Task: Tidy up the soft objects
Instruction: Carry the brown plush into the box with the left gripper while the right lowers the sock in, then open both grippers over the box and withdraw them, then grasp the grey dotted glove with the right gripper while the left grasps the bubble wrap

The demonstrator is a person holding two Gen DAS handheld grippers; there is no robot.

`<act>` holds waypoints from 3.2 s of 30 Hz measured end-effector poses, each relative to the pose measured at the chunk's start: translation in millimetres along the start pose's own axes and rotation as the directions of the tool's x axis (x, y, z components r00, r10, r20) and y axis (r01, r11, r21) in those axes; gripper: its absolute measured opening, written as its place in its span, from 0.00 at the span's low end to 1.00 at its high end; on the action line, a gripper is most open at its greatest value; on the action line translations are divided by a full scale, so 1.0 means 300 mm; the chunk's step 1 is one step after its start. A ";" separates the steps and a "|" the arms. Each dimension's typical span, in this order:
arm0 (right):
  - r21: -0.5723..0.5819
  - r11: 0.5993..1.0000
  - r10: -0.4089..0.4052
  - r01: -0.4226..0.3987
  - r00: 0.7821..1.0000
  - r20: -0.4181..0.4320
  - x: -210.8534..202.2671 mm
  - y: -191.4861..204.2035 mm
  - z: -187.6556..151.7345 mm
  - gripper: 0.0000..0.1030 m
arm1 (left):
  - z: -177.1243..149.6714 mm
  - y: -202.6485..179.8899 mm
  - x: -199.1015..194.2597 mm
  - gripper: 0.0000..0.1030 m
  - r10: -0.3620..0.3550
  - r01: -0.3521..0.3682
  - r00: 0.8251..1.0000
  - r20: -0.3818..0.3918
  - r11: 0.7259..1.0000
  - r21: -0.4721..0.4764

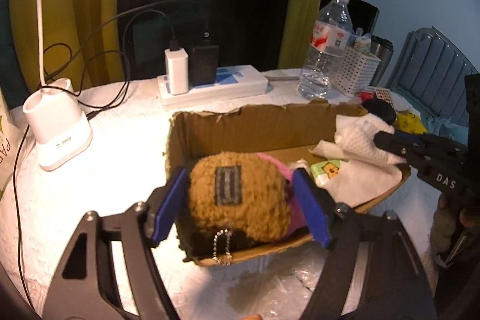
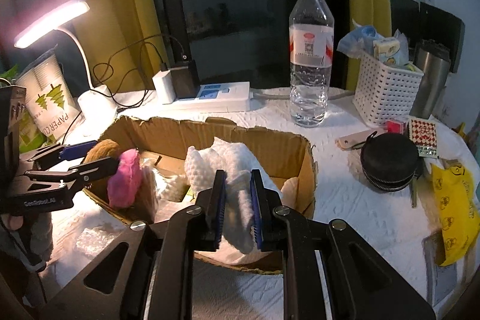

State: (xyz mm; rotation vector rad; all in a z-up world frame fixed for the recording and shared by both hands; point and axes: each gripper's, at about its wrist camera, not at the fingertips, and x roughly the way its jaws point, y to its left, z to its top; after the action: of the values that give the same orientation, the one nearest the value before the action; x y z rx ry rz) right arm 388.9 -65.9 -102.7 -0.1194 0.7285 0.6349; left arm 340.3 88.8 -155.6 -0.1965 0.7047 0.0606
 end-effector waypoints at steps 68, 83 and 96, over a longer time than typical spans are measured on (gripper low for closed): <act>0.020 0.999 -0.050 0.051 0.999 -0.018 -0.385 0.172 -0.390 0.42 | -0.346 -0.225 -0.404 0.81 -0.125 0.123 0.991 0.037 0.990 0.068; -0.019 1.000 -0.022 0.020 0.994 -0.112 -0.295 0.201 -0.487 0.68 | -0.395 -0.226 -0.352 0.81 -0.109 0.110 0.994 -0.017 0.991 0.073; -0.011 1.000 0.018 -0.020 0.986 -0.168 -0.233 0.181 -0.518 0.69 | -0.364 -0.209 -0.247 0.82 -0.053 0.056 0.996 -0.074 0.998 0.042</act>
State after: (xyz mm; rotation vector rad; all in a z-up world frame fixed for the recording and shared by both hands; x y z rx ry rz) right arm 226.9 -106.0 -167.3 -0.1795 0.8896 0.6533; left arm 222.0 6.3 -178.9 -0.1760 0.7723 -0.0145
